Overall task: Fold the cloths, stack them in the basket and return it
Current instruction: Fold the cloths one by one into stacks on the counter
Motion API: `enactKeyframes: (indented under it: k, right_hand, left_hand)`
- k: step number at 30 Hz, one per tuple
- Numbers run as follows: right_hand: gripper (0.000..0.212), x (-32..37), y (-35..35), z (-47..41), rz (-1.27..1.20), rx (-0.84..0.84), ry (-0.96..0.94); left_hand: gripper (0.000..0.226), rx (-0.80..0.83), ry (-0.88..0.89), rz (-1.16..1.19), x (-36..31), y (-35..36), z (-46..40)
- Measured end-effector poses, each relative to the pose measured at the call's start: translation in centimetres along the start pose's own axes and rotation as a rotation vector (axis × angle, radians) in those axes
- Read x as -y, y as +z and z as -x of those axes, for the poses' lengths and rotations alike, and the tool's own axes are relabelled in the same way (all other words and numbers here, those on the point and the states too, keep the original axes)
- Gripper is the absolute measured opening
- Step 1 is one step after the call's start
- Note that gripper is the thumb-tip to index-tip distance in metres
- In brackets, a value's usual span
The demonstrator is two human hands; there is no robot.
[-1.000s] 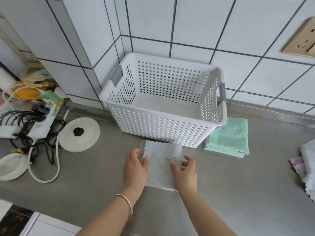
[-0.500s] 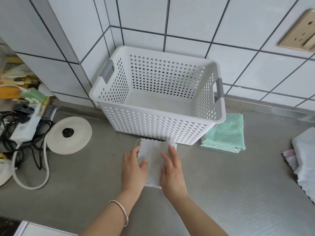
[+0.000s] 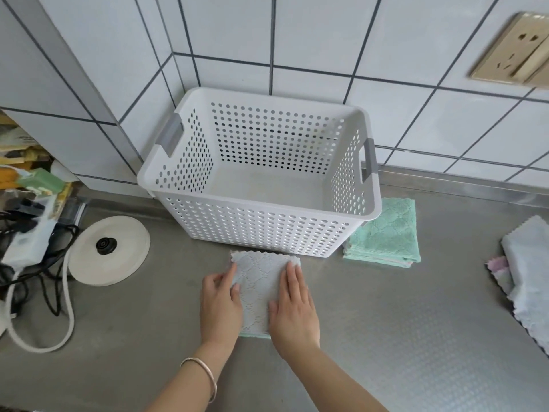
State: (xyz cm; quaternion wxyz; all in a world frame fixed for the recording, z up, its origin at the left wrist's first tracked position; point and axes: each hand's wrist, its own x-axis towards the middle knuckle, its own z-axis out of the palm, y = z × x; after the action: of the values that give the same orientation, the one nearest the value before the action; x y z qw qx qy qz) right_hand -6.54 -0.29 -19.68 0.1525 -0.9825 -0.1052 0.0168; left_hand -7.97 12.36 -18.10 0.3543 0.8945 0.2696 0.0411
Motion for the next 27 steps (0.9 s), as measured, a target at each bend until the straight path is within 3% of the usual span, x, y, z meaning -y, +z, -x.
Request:
enactKeyframes:
  k: [3, 6, 10, 14, 19, 23, 27]
  right_hand:
    - [0.064, 0.0, -0.2, 0.1, -0.002, 0.054, -0.014]
    - [0.064, -1.2, -2.2, 0.1, -0.032, -0.002, -0.099]
    - [0.046, -8.8, -6.0, 1.4, -0.174, -0.213, -0.017]
    - [0.041, -21.7, -9.4, 4.4, -0.100, -0.424, 0.286]
    - [0.037, -35.1, -13.2, 8.2, 0.003, -0.333, 0.626]
    - [0.013, -40.1, -13.6, 9.5, 0.146, -0.235, 0.608]
    - [0.018, -44.2, -13.5, 9.5, 0.156, -0.223, 0.478]
  left_hand:
    - [0.042, -0.025, 0.046, -0.199, 0.5, -0.3, 0.0]
    - [0.043, -0.149, 0.165, -0.393, -0.6, -1.5, -0.1]
    - [0.033, -0.229, 0.417, -0.258, -7.9, -0.8, 1.6]
    - [0.035, 0.028, 0.794, -0.104, -15.7, 5.4, 4.7]
    - [0.025, 0.361, 0.988, -0.156, -23.7, 16.6, 9.1]
    - [0.029, 0.461, 1.111, -0.299, -28.3, 23.4, 12.0]
    - [0.044, 0.457, 1.210, -0.436, -32.0, 28.2, 14.4]
